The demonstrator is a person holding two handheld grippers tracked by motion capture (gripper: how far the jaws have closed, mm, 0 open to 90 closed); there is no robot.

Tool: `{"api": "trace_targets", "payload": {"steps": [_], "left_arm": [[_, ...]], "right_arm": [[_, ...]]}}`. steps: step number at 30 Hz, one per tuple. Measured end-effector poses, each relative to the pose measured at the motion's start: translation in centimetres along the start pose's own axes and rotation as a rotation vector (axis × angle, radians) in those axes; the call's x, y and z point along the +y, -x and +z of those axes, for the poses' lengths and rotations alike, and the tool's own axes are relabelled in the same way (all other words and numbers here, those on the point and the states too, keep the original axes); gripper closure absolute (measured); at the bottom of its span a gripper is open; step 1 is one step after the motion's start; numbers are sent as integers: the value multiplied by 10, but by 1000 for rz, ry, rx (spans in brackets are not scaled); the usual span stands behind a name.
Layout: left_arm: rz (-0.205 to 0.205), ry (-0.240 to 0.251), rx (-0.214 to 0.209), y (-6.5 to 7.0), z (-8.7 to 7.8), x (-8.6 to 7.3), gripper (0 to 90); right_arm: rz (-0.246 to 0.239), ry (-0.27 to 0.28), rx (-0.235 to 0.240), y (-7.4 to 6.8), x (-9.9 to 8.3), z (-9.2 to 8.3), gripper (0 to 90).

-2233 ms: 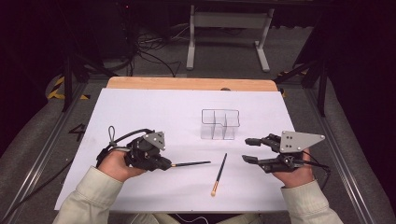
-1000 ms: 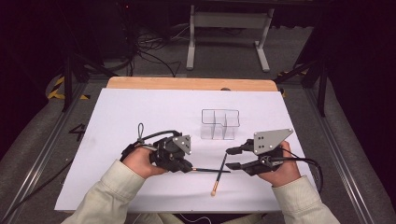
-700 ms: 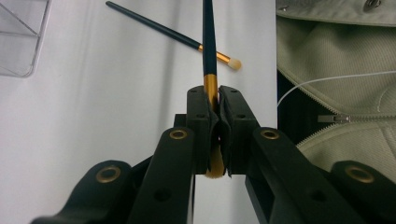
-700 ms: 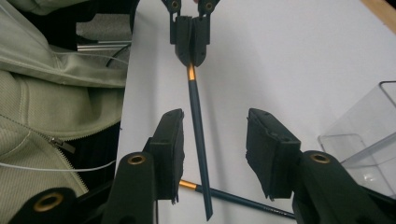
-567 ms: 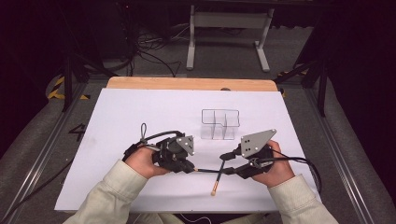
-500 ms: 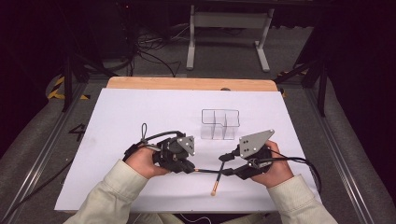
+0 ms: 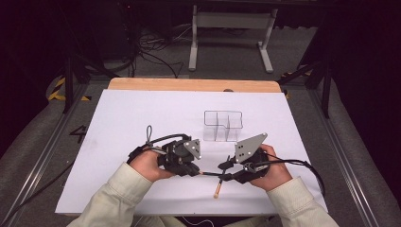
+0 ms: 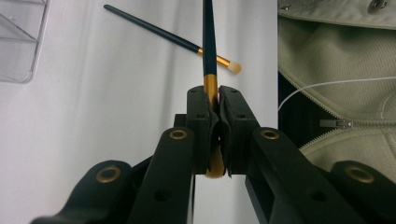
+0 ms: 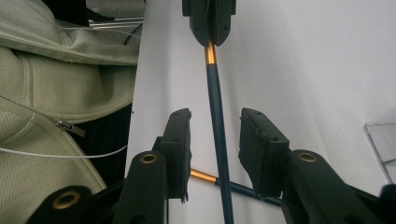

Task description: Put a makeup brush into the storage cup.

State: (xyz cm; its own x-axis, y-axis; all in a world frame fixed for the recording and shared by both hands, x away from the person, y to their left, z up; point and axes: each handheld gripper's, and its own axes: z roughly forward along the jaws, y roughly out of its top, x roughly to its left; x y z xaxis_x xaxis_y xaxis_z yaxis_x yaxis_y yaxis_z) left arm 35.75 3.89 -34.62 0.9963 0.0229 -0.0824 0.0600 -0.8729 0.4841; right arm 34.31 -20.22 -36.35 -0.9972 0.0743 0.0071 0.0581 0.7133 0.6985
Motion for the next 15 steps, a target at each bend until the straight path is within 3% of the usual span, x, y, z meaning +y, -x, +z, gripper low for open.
{"api": "trace_targets", "payload": {"steps": [4, 15], "left_arm": [[0, -2, 5, 1, 1, 2, 835], [19, -12, 5, 3, 5, 5, 834]], "right_arm": [[18, -3, 10, 0, -1, 6, 637], [5, -45, 11, 1, -2, 16, 689]]}}
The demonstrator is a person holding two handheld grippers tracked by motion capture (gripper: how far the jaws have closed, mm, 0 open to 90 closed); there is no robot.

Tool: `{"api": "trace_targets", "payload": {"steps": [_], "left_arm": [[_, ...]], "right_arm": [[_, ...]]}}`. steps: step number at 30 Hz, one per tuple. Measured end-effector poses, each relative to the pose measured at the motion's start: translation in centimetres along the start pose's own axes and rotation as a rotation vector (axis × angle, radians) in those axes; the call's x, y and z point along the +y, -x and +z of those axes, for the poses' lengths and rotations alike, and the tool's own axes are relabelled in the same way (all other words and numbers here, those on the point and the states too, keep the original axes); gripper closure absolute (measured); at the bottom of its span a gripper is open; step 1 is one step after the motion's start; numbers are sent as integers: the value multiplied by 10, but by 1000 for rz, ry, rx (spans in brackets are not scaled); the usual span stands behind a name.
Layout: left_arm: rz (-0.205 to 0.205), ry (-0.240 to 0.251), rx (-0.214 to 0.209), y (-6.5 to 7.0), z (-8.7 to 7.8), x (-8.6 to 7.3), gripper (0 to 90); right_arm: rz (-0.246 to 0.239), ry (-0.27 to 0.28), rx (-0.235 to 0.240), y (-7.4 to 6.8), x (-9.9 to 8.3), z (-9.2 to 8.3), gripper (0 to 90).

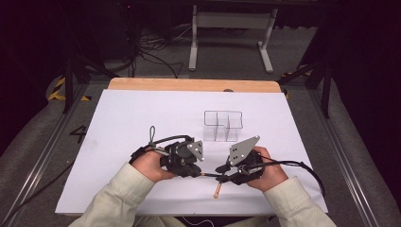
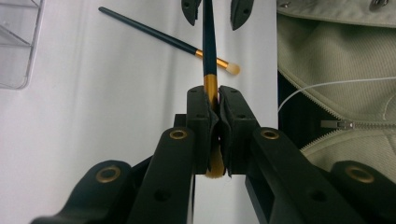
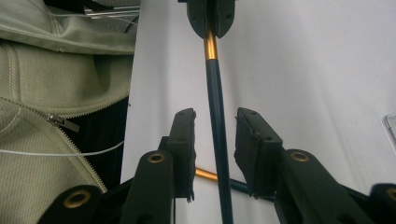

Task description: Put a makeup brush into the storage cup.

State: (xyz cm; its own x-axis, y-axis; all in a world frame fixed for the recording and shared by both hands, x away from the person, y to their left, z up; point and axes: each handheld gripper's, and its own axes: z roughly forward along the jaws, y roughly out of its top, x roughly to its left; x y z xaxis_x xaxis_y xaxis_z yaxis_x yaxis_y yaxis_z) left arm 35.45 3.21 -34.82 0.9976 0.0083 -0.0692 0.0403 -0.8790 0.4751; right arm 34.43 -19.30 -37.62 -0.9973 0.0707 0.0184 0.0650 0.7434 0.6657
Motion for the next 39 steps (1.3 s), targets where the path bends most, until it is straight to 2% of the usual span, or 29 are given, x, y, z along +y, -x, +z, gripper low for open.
{"api": "trace_targets", "payload": {"steps": [8, 13, 25, 39], "left_arm": [[2, 8, 4, 2, 0, 1, 835], [21, 2, 7, 2, 0, 3, 834], [56, 11, 10, 6, 1, 5, 834], [63, -8, 9, 7, 5, 6, 835]], "right_arm": [[-5, -20, 13, 0, 0, 5, 701], [4, -38, 28, 0, 0, 8, 726], [-15, -56, 42, 0, 0, 9, 786], [-24, -71, 51, 0, 2, 12, 810]]}}
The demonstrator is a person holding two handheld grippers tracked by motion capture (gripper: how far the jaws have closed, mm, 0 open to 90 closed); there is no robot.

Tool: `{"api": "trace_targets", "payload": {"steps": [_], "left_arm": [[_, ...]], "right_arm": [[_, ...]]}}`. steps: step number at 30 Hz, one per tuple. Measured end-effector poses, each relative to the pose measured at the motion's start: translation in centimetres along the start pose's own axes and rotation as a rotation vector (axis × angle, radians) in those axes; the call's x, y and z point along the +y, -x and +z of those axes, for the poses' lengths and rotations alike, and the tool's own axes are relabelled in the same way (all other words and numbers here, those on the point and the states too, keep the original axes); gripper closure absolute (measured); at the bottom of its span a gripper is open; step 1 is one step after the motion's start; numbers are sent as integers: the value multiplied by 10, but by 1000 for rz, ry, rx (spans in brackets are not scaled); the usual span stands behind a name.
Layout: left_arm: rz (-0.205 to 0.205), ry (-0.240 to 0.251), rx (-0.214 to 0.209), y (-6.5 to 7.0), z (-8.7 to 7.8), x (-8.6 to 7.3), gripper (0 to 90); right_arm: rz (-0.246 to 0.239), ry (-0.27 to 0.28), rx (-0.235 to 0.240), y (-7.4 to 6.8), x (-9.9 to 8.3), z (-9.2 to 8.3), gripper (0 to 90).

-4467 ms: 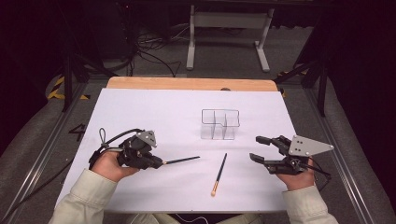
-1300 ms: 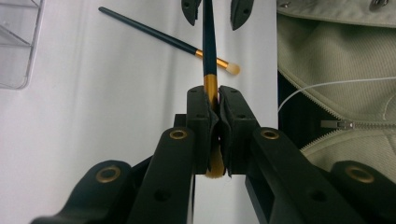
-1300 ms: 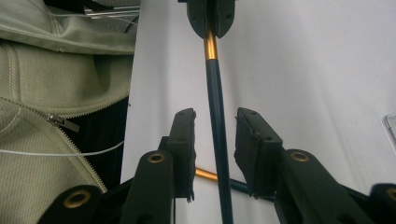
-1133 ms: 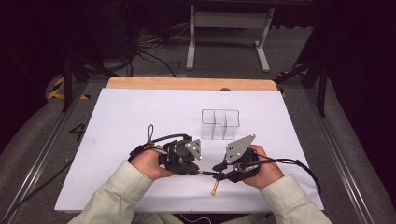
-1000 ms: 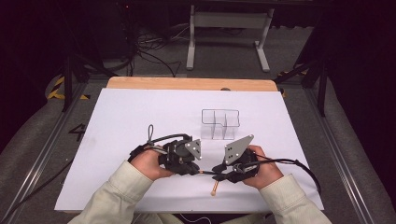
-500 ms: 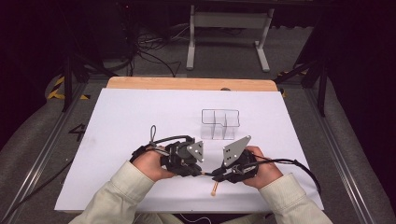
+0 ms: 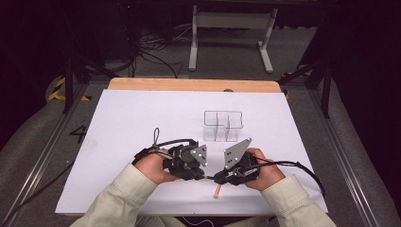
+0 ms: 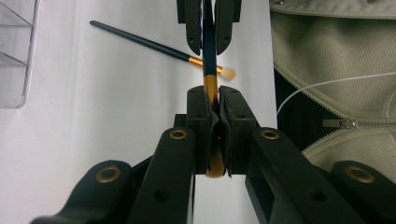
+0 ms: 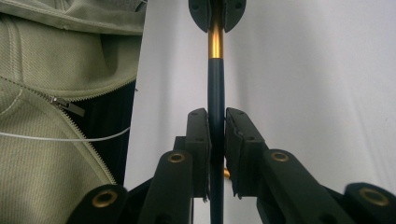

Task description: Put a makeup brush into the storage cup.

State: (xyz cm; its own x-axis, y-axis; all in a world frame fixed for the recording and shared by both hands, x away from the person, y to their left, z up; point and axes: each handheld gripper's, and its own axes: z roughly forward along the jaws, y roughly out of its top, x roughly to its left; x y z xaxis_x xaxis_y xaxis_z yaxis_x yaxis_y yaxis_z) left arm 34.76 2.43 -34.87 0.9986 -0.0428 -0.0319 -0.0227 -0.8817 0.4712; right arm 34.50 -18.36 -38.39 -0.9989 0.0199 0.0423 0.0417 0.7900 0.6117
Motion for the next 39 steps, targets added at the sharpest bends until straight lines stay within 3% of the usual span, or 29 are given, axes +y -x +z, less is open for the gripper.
{"api": "trace_targets", "payload": {"steps": [9, 20, 21, 24, 28, 31, 39], "left_arm": [[5, -4, -5, 0, 2, 0, 833], [-20, 36, -12, -2, -2, -4, 813], [-23, 50, -9, -3, -4, -5, 813], [-47, 109, -5, -4, -13, -11, 623], [-85, 176, 22, -6, -24, -22, 485], [-107, 225, 19, -4, -30, -33, 455], [-176, 318, 103, 0, -45, -61, 408]], "right_arm": [[2, -11, 0, -1, 0, 0, 831], [13, 4, -8, -1, 0, -2, 835], [15, 10, -10, -1, 0, -2, 835], [27, 23, -3, -1, 0, -4, 835], [20, 43, -24, -1, 0, -8, 835], [18, 68, -40, 0, 0, -13, 835], [14, 148, -94, 2, 2, -23, 835]]}}
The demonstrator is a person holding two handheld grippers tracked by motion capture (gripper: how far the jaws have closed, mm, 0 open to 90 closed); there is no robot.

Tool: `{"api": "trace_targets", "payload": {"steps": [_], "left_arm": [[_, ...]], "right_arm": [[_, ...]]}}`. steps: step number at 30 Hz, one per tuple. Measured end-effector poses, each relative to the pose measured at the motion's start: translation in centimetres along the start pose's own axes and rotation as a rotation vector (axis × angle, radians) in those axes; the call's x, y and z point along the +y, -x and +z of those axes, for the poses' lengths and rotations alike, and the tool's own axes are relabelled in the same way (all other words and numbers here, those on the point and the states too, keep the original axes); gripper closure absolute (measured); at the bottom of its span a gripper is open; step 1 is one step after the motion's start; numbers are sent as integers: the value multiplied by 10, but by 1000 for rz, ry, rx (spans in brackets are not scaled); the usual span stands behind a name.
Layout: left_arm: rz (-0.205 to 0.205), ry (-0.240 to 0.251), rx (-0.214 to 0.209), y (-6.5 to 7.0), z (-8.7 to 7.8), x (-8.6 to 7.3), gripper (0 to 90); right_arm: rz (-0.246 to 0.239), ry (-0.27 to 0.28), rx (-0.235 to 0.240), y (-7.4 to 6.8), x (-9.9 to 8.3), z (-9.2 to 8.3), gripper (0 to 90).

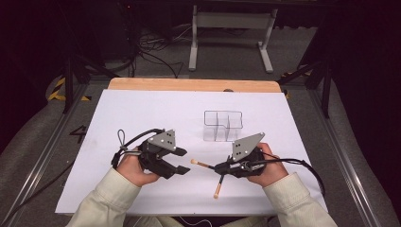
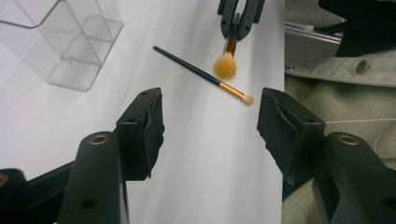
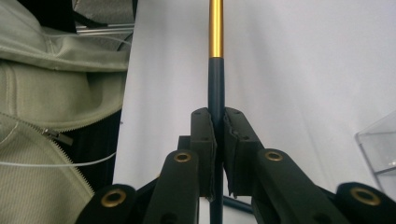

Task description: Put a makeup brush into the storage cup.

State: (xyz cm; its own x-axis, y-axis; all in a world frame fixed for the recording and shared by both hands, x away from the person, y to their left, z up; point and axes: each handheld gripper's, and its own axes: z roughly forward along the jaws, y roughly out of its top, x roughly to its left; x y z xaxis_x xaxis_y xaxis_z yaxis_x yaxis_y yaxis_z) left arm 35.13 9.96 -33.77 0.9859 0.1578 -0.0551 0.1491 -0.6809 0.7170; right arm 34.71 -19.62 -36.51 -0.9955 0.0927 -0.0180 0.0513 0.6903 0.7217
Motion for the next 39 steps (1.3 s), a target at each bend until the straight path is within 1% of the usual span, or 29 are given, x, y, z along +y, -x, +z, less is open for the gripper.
{"api": "trace_targets", "payload": {"steps": [2, 4, 5, 6, 8, 9, 10, 11, 16, 19, 20, 25, 28, 30, 32, 33, 38, 39], "left_arm": [[-16, 18, 9, 0, -5, -6, 398], [-27, 33, 18, -1, -8, -11, 385], [-30, 33, 23, -1, -8, -14, 382], [-30, 33, 23, -1, -8, -14, 378], [-32, 41, 48, -1, -8, -19, 372], [-39, 44, 50, -2, -8, -21, 372], [-49, 48, 46, -2, -8, -23, 369], [-60, 54, 52, -3, -7, -27, 368], [-102, 92, 53, -6, -9, -38, 366], [-113, 100, 67, -7, -9, -44, 365], [-121, 103, 65, -6, -9, -46, 365], [-126, 108, 85, -5, -3, -54, 365], [-131, 121, 100, -5, -1, -58, 358], [-141, 129, 109, -5, -1, -61, 356], [-143, 136, 114, -6, -1, -64, 354], [-151, 140, 118, -5, 0, -65, 352], [-161, 171, 127, -6, -2, -70, 342], [-165, 185, 124, -6, -2, -72, 333]], "right_arm": [[4, 16, -7, 0, 1, -2, 835], [1, 45, -28, 1, 2, -3, 835], [-1, 59, -35, 1, 3, -4, 835], [-1, 59, -35, 1, 3, -4, 835], [5, 107, -56, 2, 5, -7, 835], [5, 107, -56, 2, 5, -7, 835], [5, 120, -63, 3, 5, -8, 836], [13, 139, -78, 4, 6, -9, 835], [25, 186, -99, 7, 7, -13, 836], [28, 217, -114, 9, 8, -15, 836], [30, 229, -119, 10, 8, -16, 836], [41, 290, -166, 12, 9, -21, 835], [41, 321, -193, 12, 10, -22, 836], [42, 338, -210, 13, 10, -23, 835], [49, 357, -223, 14, 10, -24, 836], [52, 369, -228, 14, 10, -24, 835], [71, 416, -262, 17, 11, -26, 835], [77, 428, -271, 17, 11, -27, 835]]}}
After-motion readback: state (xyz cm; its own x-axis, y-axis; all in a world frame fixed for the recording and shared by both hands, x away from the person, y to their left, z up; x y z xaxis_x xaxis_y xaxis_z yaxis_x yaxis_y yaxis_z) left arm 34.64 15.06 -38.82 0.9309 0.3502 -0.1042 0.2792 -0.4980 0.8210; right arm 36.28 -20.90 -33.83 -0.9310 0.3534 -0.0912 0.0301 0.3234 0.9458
